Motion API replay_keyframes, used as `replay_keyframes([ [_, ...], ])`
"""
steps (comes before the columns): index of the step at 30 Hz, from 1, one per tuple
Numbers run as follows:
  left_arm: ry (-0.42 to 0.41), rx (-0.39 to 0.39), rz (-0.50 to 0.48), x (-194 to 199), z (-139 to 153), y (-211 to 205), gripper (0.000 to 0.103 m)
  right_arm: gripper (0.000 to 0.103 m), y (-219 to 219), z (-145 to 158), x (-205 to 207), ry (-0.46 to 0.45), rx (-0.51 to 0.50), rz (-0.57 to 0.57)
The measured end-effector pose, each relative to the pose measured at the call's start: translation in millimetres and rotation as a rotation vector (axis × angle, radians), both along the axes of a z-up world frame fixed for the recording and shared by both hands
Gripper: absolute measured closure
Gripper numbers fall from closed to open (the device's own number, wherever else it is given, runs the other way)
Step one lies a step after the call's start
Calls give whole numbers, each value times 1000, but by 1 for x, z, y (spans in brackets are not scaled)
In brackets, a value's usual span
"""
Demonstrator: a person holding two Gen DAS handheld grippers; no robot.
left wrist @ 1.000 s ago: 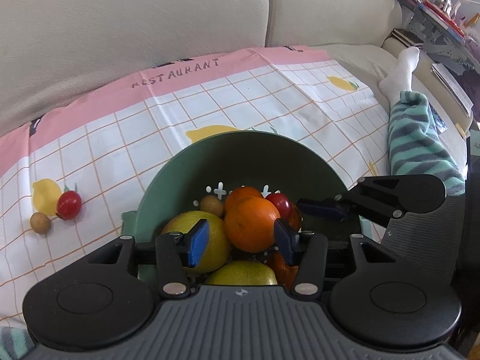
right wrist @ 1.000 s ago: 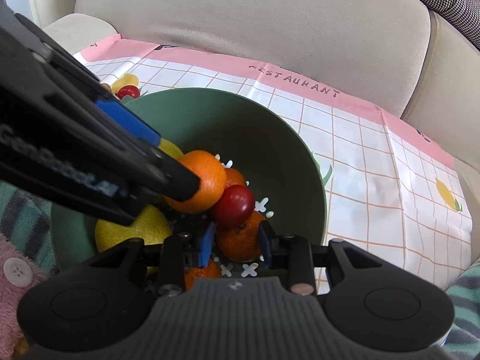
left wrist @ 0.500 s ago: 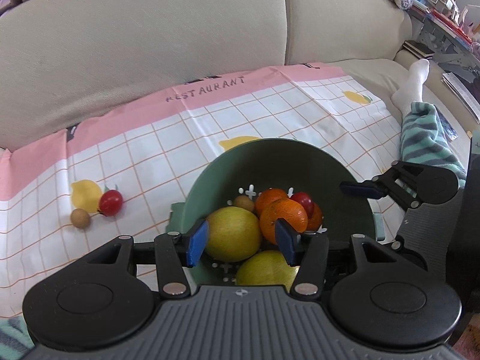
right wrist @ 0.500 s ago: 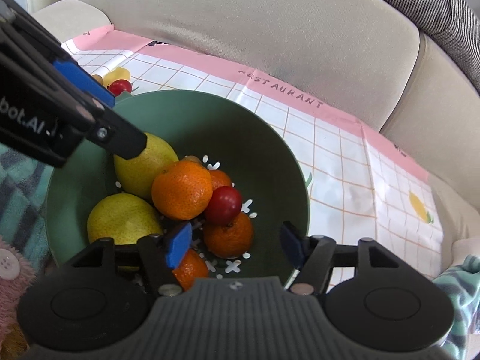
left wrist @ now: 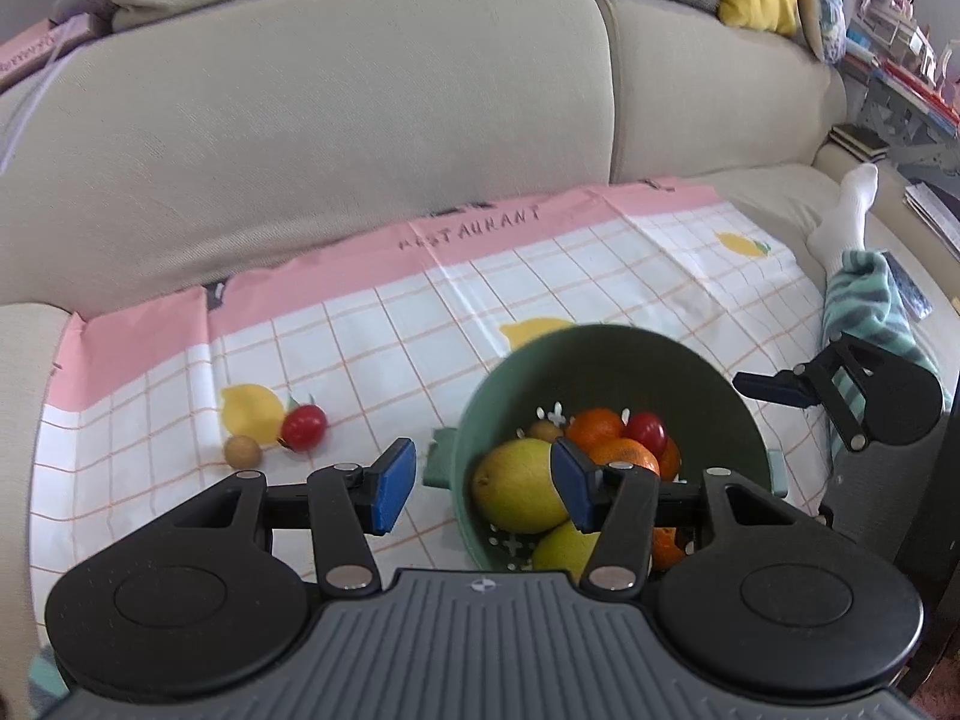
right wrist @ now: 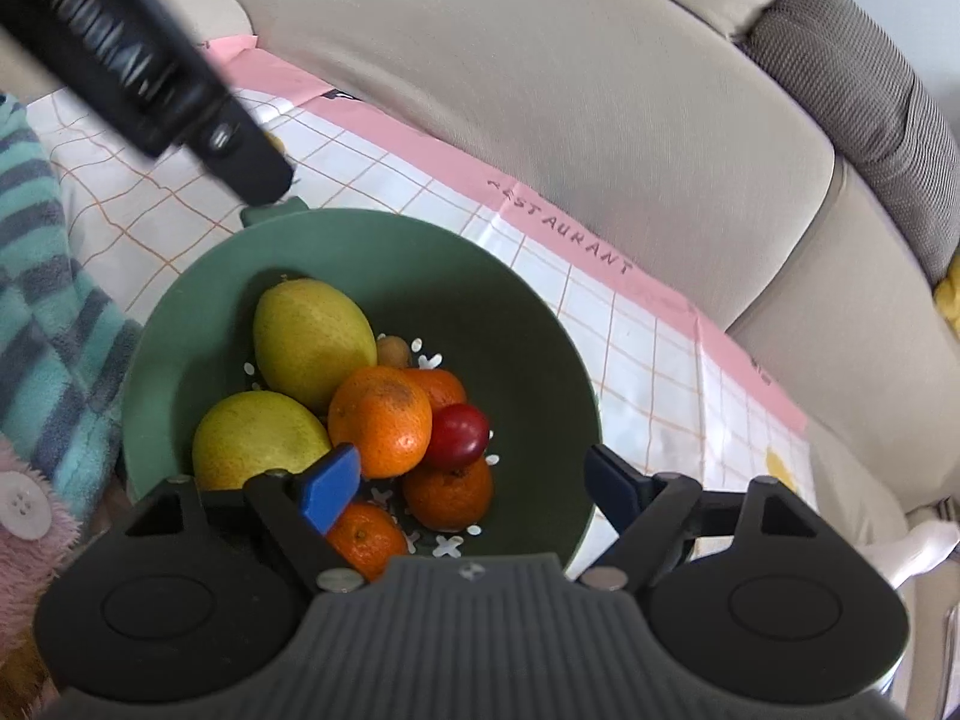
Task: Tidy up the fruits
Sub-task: 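Lift both tools out of the colander toward the lemon, kiwi and tomato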
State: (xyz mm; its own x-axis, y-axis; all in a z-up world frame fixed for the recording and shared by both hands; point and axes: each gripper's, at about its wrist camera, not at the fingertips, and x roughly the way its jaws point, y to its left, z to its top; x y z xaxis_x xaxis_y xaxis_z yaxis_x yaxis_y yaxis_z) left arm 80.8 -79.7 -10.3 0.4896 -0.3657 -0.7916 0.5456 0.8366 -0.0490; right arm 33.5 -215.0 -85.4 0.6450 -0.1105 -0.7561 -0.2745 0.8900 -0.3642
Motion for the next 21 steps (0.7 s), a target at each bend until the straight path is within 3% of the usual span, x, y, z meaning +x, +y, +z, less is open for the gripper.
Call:
replay_keyframes([
  [5,-59,43,10,-3,13,7,42,23,12,12,-9,-36,-85,28],
  [13,-58,56,72,4,10,34,42,20,24,30,-7,-78,-94,33],
  [16,-46,51,103,8,7,46,42,20,25,39,0,-88,-2,22],
  [21,-29,38,149,17,1,64,42,20,21,52,14,-63,281,-19],
])
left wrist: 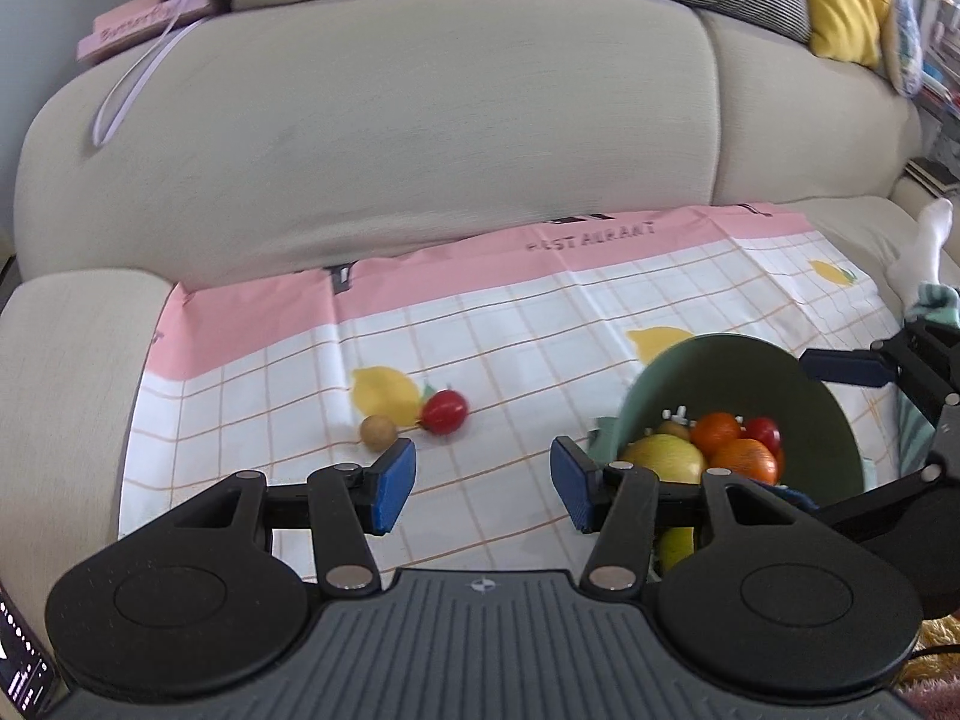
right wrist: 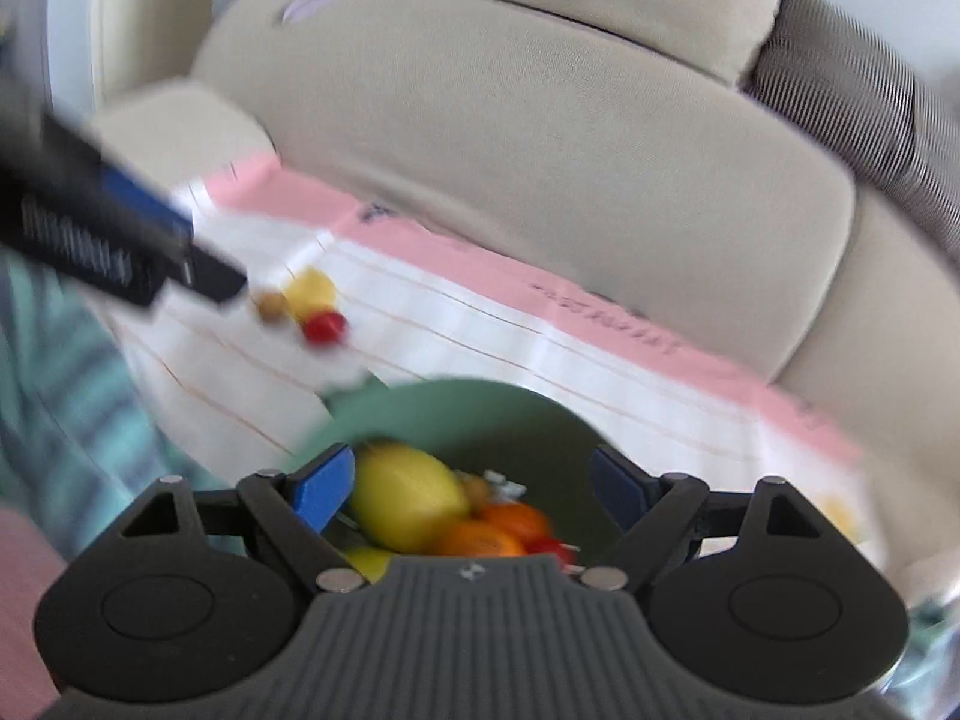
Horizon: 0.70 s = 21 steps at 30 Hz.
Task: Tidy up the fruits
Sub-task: 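Lift both tools out of the colander toward the lemon, kiwi and tomato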
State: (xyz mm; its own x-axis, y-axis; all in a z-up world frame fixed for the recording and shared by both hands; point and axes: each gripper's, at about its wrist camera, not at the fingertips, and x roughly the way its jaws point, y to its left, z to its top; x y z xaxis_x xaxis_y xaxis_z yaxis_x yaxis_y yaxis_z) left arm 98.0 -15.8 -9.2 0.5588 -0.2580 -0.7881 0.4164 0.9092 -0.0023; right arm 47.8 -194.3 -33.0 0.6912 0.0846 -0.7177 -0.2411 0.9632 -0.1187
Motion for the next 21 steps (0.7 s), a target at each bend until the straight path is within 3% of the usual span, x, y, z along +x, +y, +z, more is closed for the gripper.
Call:
replay_keyframes([
  [3,10,-7,26,6,-4,10,42,20,-3,4,9,15,147,-19],
  [6,18,-16,45,11,-8,18,42,20,4,3,19,23,213,-28],
  [11,37,-20,61,19,-18,26,42,21,19,-2,31,29,261,-10],
  [21,91,-55,92,38,-37,41,42,35,42,-24,57,80,247,16],
])
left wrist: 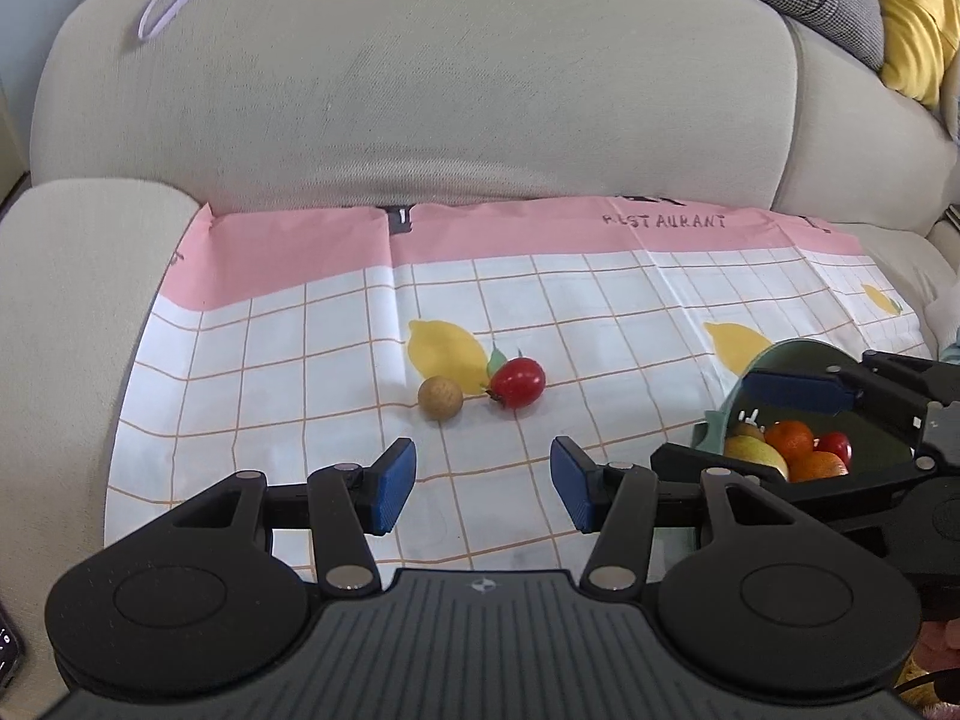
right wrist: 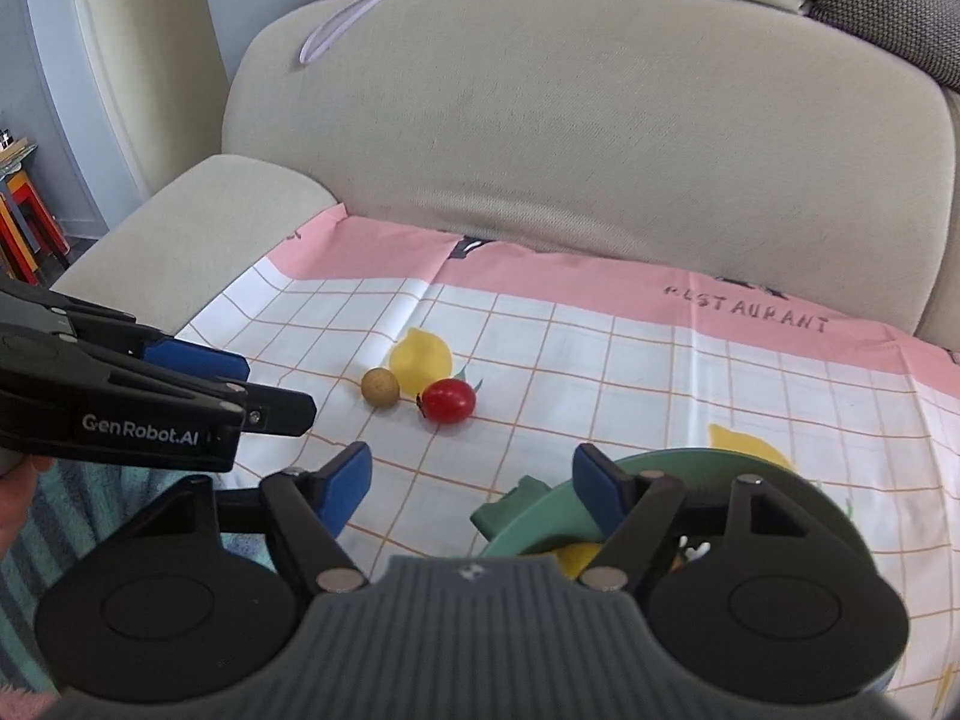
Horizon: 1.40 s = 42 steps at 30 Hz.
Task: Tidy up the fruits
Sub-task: 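Lift both tools out of the colander toward the lemon, kiwi and tomato, then grasp the red cherry tomato with the right tool while the left tool grasps the brown kiwi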
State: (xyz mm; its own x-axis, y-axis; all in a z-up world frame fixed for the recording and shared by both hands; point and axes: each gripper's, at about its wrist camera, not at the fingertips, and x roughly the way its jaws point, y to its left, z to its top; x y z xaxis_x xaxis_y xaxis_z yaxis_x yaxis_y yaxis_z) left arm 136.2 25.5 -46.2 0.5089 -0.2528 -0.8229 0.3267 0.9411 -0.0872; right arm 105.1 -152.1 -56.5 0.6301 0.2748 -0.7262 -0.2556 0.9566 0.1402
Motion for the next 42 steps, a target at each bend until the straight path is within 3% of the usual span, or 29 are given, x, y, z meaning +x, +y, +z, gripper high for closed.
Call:
replay_keyframes([
  [18,57,-24,2,30,-23,14,58,67,30,-37,45,78,21,89],
  [28,81,-51,28,50,-32,25,62,71,44,-43,71,63,-24,127],
  [36,106,-75,36,63,-37,29,64,71,53,-53,93,104,-43,116],
  [42,126,-82,22,70,-45,26,64,79,54,-61,102,128,-60,91],
])
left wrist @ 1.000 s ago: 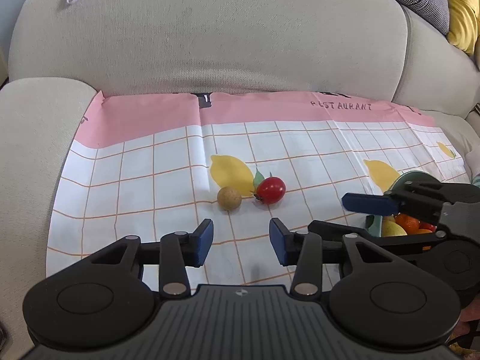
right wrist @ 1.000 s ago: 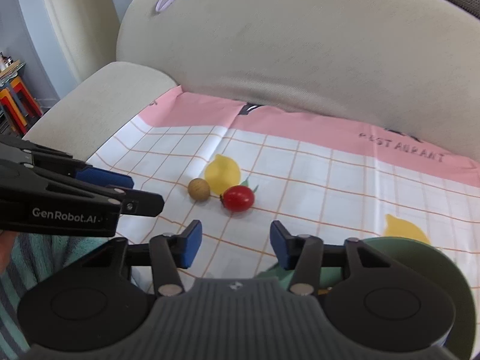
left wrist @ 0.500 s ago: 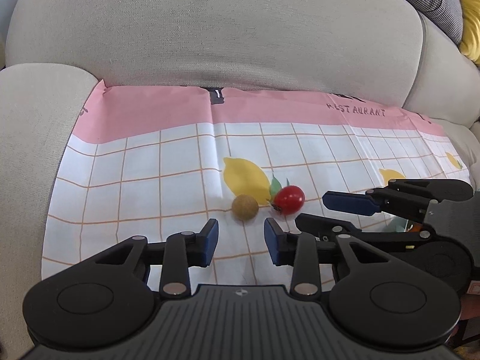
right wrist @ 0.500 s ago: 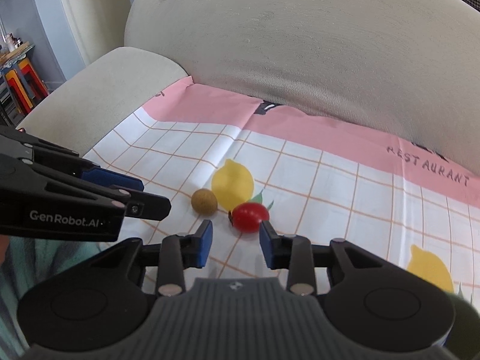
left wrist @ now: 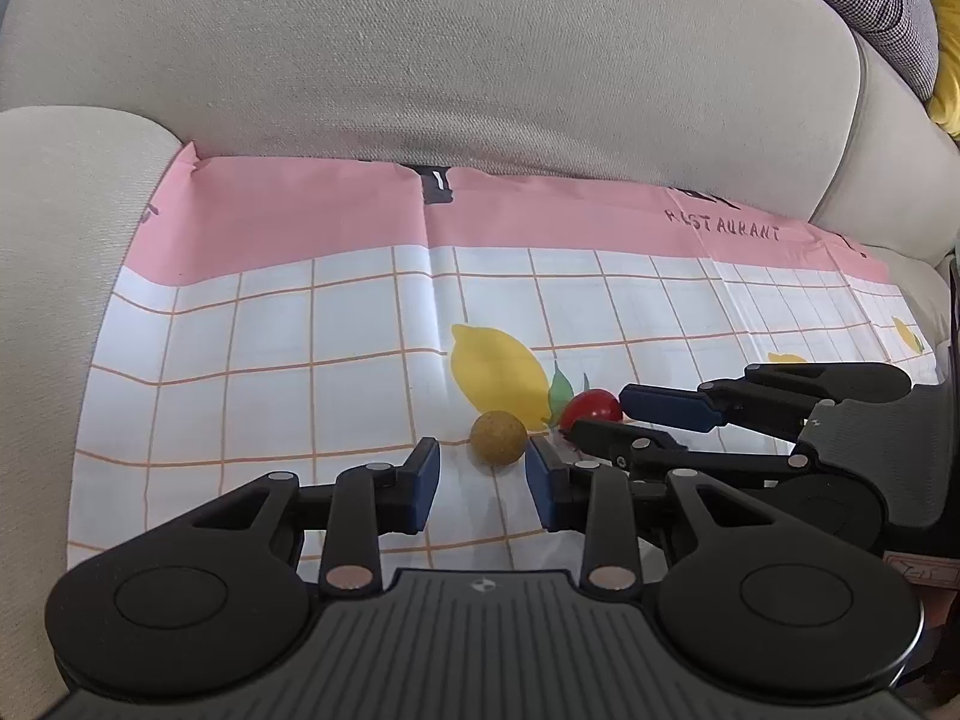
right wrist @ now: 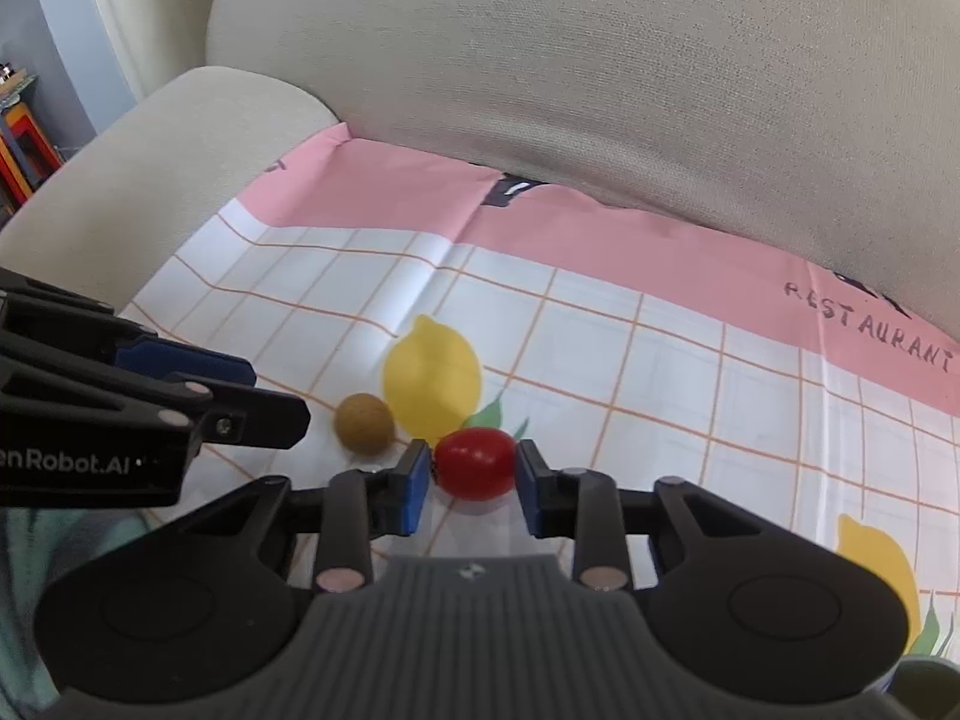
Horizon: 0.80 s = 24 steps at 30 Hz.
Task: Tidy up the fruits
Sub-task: 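Grasp the red cherry tomato with the right tool while the left tool grasps the brown kiwi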
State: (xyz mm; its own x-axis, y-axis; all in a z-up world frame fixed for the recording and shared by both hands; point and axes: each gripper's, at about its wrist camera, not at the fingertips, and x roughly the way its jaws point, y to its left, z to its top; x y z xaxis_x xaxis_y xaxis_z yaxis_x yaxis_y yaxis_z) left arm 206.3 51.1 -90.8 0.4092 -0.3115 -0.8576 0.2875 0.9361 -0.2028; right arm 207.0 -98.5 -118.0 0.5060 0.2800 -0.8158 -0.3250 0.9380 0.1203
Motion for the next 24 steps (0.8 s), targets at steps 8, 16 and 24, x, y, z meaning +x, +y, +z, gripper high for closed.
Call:
replay_keyframes([
  [8,17,30,-59,11,-14,-16,64,81,-11,3,-3,10,-6,-5],
  [16,36,50,-59,16,-26,-23,74,81,-13,1,-1,7,-19,15],
  [24,55,20,-27,21,-30,-20,76,79,-14,0,3,5,0,6],
])
